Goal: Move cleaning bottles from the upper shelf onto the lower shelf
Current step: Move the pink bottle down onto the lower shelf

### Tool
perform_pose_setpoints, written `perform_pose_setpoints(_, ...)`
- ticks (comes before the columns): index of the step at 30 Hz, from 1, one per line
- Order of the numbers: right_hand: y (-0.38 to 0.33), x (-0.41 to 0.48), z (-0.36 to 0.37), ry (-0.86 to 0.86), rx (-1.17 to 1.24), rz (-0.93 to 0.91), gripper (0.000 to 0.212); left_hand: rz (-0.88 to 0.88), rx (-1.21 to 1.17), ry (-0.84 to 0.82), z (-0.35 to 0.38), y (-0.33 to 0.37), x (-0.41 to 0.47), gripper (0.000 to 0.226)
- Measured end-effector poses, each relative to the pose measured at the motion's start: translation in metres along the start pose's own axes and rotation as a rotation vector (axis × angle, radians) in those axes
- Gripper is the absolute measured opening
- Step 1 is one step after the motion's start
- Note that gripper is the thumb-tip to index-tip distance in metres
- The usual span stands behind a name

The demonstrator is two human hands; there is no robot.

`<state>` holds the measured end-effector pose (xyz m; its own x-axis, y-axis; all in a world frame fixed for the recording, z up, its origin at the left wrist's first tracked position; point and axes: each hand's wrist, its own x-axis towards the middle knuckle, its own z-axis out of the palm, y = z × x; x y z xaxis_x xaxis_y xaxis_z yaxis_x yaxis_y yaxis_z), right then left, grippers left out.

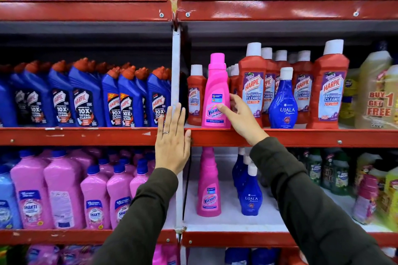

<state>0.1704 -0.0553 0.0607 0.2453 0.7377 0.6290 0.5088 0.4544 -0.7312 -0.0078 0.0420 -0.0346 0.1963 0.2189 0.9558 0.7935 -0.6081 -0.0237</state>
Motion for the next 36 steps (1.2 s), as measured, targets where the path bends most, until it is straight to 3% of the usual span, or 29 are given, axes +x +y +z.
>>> perform_pose_setpoints(23,-0.021,-0.001,-0.018,0.091,0.238,-0.064,0.046,-0.017,-0.003,0.004,0.001,-0.007,-0.005,0.057)
perform_pose_setpoints(36,0.003,-0.08,0.002,0.014,0.316,-0.011,0.041,-0.051,-0.008,-0.042,-0.007,-0.006,-0.013,0.059)
